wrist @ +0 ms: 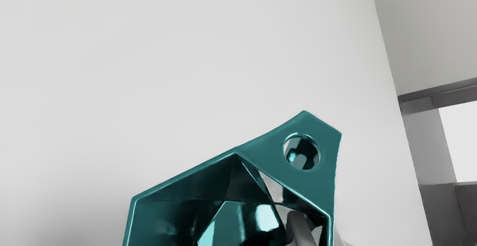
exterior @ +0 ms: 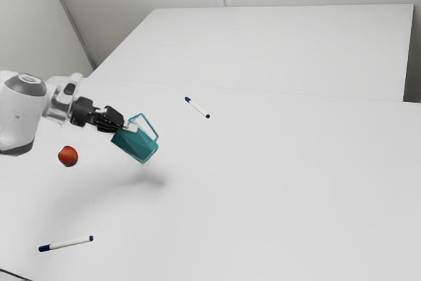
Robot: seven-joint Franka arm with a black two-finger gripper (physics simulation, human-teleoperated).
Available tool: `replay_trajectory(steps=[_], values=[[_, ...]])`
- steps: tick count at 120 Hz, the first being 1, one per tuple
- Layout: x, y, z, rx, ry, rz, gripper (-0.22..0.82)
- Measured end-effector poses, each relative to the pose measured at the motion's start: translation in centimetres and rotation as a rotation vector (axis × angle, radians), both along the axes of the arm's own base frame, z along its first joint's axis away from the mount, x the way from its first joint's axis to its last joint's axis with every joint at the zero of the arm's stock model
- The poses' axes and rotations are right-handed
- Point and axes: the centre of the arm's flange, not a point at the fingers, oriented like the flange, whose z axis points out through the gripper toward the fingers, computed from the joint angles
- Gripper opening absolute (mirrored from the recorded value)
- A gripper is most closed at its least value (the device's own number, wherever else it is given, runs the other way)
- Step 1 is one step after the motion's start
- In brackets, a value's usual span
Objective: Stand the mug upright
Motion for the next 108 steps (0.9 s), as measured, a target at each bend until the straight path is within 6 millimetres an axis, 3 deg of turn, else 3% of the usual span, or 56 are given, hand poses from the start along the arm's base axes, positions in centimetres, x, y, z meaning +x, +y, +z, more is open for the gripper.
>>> replay_trajectory(steps=[10, 16, 27, 41, 70, 108], values=[[5.0, -1.5, 3.0, 0.205, -0.013, -0.137, -0.18], [7.5, -2.6, 3.8, 0.330, -0.005, -0.203, -0.18], [9.9, -4.6, 2.4, 0.533, 0.031, -0.285, -0.18], [11.7, -5.1, 0.5, 0.740, 0.041, -0.295, -0.18], [12.3, -6.1, -0.2, 0.917, -0.015, -0.158, -0.18], [10.3, -6.4, -4.4, 0.849, 0.061, 0.068, -0.18]])
